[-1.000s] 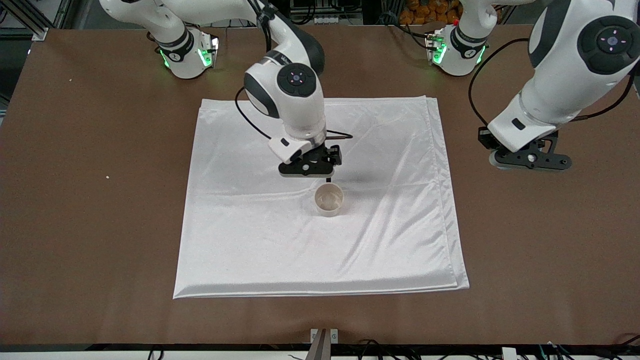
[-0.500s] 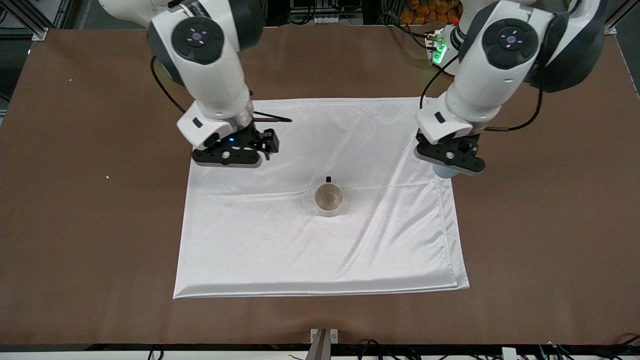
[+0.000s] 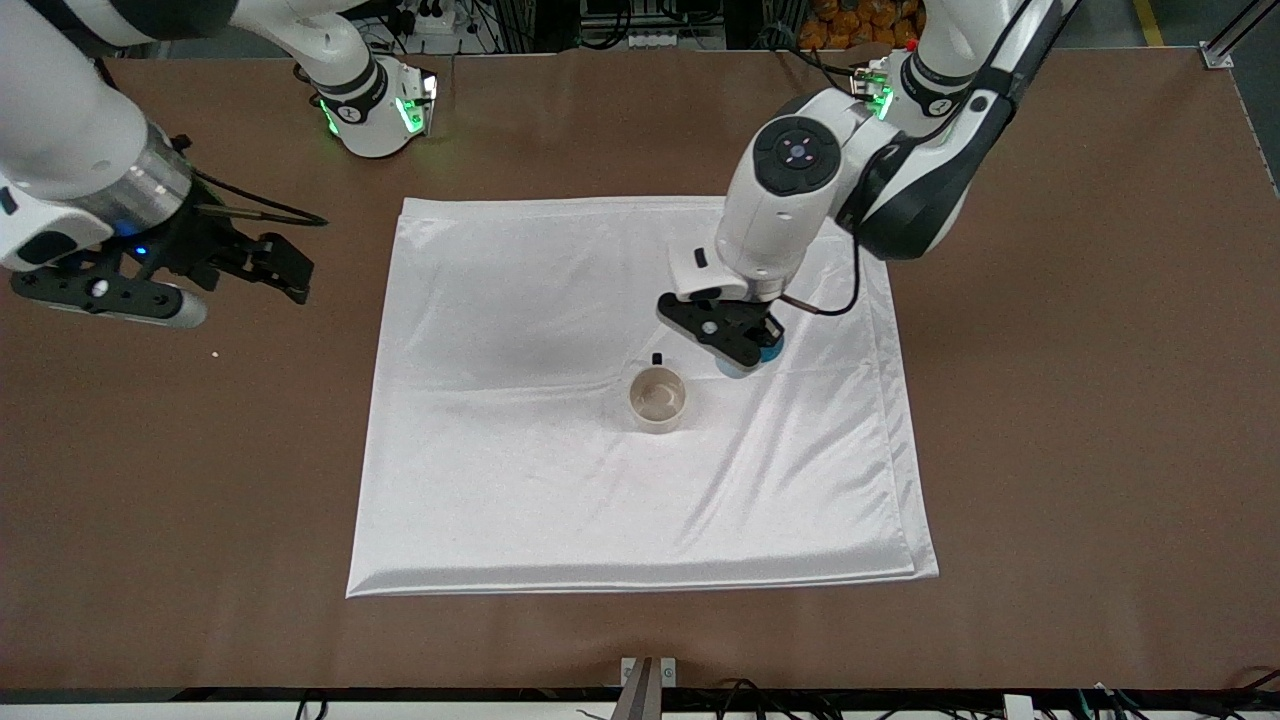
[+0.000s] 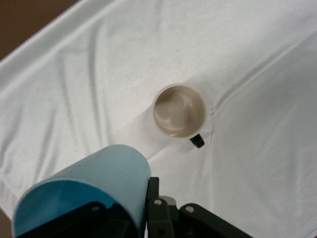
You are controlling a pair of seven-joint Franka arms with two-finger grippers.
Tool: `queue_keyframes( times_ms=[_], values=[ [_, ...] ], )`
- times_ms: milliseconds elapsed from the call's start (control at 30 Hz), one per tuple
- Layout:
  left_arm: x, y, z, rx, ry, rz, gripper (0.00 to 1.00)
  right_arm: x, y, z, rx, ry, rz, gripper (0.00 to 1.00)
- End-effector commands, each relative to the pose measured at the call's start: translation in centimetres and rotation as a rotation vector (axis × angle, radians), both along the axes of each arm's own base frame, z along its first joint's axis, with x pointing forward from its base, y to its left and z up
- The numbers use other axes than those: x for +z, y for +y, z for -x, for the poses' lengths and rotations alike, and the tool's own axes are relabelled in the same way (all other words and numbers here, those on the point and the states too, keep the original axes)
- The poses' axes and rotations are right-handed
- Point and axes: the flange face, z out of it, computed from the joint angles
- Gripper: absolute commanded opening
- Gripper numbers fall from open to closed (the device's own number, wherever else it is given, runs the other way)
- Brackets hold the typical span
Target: Place blue cup into white mug on cloth
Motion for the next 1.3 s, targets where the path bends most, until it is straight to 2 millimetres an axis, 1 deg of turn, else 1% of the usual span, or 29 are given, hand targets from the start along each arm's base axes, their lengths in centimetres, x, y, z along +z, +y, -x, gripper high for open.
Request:
queue_keyframes(
  times_ms=[0, 100, 167, 267, 367, 467, 533, 600, 733, 800, 900, 933, 1067, 1167, 1267],
  values=[
    [-3.6, -4.1, -0.7, -0.056, -0.025, 0.025, 0.0, 0.6, -4.7, -0.1, -0.023, 0.018, -0.017, 1.0],
    [-5.8, -4.9, -0.8, -0.064, -0.026, 0.042, 0.0, 0.5, -7.8, -0.6, 0.007, 0.023, -0.023, 1.0],
    [-7.1, -5.4, -0.9, -0.068, -0.027, 0.05, 0.0, 0.2, -9.4, -0.9, 0.001, 0.025, -0.025, 1.0],
    [-9.0, -6.0, -0.8, -0.075, -0.03, 0.048, 0.0, 0.1, -10.5, -1.1, -0.013, 0.018, -0.032, 1.0],
    [-10.3, -6.5, -0.7, -0.086, -0.056, 0.035, 0.0, 0.1, -12.3, -1.4, -0.032, 0.007, -0.041, 1.0],
    [-11.5, -7.2, -0.5, -0.094, -0.078, 0.02, 0.0, -0.2, -13.8, -1.7, 0.022, 0.003, -0.044, 1.0],
    [-12.6, -7.9, -0.2, -0.099, -0.082, 0.009, 0.0, -0.8, -15.2, -1.9, 0.059, -0.002, -0.044, 1.0],
    [-13.2, -8.3, 0.1, -0.106, -0.088, 0.003, 0.0, -1.2, -16.1, -2.1, 0.074, -0.013, -0.049, 1.0],
    [-13.7, -8.3, -0.1, -0.117, -0.092, -0.003, 0.0, -1.5, -16.5, -2.4, 0.076, -0.025, -0.051, 1.0],
    [-13.7, -8.3, -0.1, -0.116, -0.091, -0.003, 0.0, -2.4, -16.5, -2.5, 0.077, -0.018, -0.051, 1.0],
    [-14.3, -8.5, 0.2, -0.119, -0.084, -0.004, 0.0, -3.1, -16.4, -2.7, 0.089, -0.028, -0.049, 1.0],
    [-14.7, -8.4, 0.1, -0.12, -0.082, -0.006, 0.0, -3.2, -16.2, -2.7, 0.095, -0.026, -0.049, 1.0],
    [-15.4, -8.5, 0.1, -0.119, -0.084, 0.003, 0.0, -3.1, -15.7, -2.8, 0.107, -0.035, -0.049, 1.0],
    [-15.5, -8.6, 0.1, -0.117, -0.084, 0.004, 0.0, -2.9, -15.7, -2.5, 0.111, -0.049, -0.048, 1.0],
    [-15.6, -8.6, 0.1, -0.11, -0.083, 0.004, 0.0, -3.1, -15.7, -2.1, 0.111, -0.047, -0.048, 1.0]
  ],
)
